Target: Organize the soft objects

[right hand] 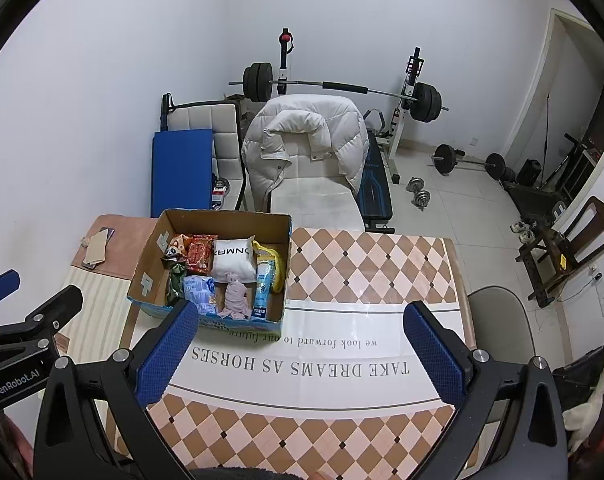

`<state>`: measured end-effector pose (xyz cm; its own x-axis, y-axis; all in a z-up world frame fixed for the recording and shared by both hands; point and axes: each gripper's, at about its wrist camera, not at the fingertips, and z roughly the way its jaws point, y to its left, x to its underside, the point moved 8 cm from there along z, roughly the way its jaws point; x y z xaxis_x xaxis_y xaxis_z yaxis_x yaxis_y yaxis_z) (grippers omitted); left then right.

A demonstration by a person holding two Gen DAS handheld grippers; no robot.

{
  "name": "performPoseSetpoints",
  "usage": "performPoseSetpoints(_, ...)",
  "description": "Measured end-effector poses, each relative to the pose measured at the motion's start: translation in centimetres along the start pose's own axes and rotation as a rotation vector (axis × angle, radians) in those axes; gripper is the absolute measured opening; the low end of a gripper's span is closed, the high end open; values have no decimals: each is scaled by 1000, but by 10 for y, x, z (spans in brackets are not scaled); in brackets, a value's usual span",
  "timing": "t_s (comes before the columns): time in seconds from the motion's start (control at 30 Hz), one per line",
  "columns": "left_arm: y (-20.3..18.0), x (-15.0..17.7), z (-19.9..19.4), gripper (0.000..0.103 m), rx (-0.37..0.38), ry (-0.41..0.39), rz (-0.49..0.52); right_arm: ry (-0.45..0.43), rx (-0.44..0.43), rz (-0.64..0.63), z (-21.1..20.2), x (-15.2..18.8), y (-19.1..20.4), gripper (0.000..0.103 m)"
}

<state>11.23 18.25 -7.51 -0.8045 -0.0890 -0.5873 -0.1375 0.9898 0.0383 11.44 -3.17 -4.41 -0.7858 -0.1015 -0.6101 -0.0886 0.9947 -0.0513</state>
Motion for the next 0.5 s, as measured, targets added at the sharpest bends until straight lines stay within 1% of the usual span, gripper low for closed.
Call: performPoseSetpoints(0.5,3,-2,1,103,-2,0,-1,-10,2,-9,1,-10,0,103)
